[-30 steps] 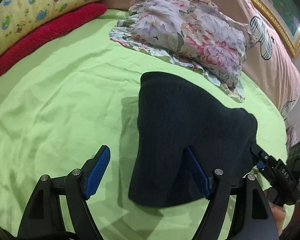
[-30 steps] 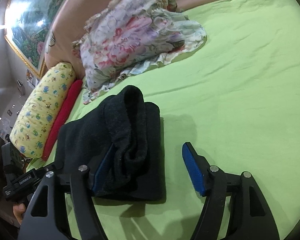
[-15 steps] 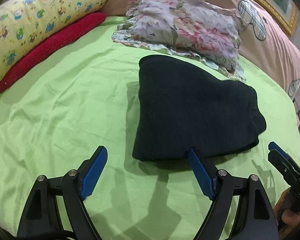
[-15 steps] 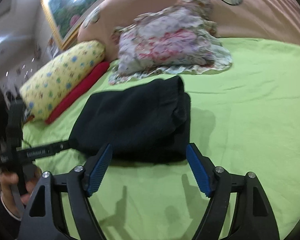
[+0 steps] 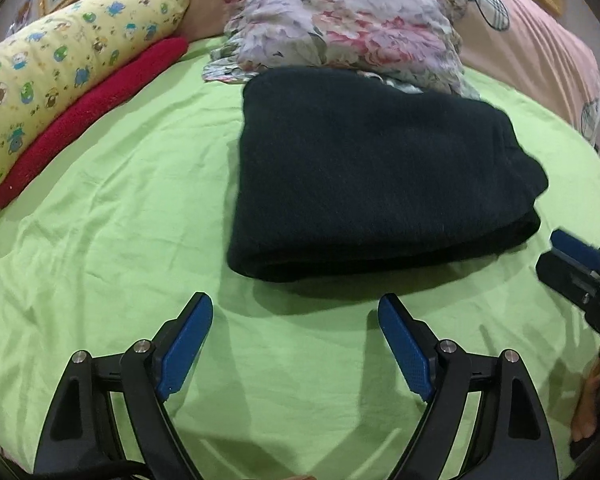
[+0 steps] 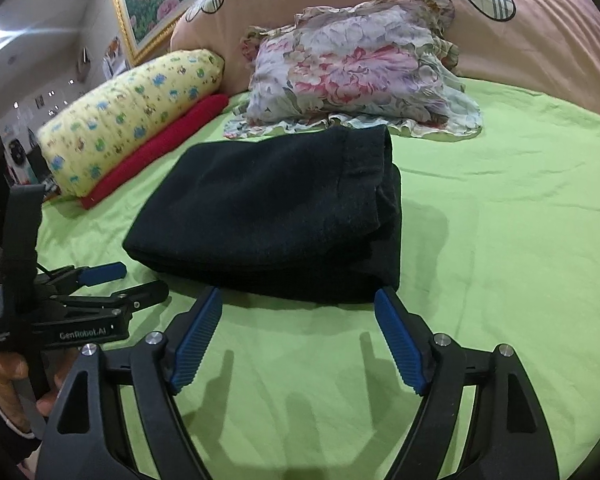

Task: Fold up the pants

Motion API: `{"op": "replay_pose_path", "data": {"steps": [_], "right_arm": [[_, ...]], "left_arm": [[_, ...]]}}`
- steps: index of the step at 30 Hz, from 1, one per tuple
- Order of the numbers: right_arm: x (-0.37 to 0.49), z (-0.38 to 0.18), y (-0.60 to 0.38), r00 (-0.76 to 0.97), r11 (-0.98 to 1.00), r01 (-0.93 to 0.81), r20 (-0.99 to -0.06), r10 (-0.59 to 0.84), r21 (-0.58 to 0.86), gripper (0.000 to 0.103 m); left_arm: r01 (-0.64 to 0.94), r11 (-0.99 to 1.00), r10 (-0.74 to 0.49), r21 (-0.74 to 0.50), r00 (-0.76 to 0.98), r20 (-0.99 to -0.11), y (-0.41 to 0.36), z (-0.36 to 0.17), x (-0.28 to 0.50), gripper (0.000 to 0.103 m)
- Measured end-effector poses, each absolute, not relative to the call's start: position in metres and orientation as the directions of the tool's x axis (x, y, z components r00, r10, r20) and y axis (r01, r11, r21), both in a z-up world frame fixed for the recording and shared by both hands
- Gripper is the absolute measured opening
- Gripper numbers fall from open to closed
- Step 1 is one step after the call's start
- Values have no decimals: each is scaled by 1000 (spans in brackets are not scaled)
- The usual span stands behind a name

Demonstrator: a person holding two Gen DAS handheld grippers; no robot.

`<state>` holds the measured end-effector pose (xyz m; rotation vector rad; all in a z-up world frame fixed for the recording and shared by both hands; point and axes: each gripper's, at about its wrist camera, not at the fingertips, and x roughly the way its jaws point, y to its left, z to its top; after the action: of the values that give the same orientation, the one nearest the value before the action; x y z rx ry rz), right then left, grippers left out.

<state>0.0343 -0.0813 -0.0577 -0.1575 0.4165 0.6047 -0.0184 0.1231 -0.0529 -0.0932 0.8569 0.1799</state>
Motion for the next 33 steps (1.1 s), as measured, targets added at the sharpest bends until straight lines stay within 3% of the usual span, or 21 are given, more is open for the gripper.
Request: {"op": "replay_pose_path", "data": {"steps": [16, 33], "right_arm": [[39, -63, -79, 765, 842, -538, -443, 468, -40, 85], [40, -68, -72, 766, 844, -531, -469, 440, -74, 86]], "left_arm": [[-203, 979, 165, 38, 656, -736, 115, -60, -15, 90], [-207, 978, 145, 8, 651, -745, 120, -63, -11, 93]]}}
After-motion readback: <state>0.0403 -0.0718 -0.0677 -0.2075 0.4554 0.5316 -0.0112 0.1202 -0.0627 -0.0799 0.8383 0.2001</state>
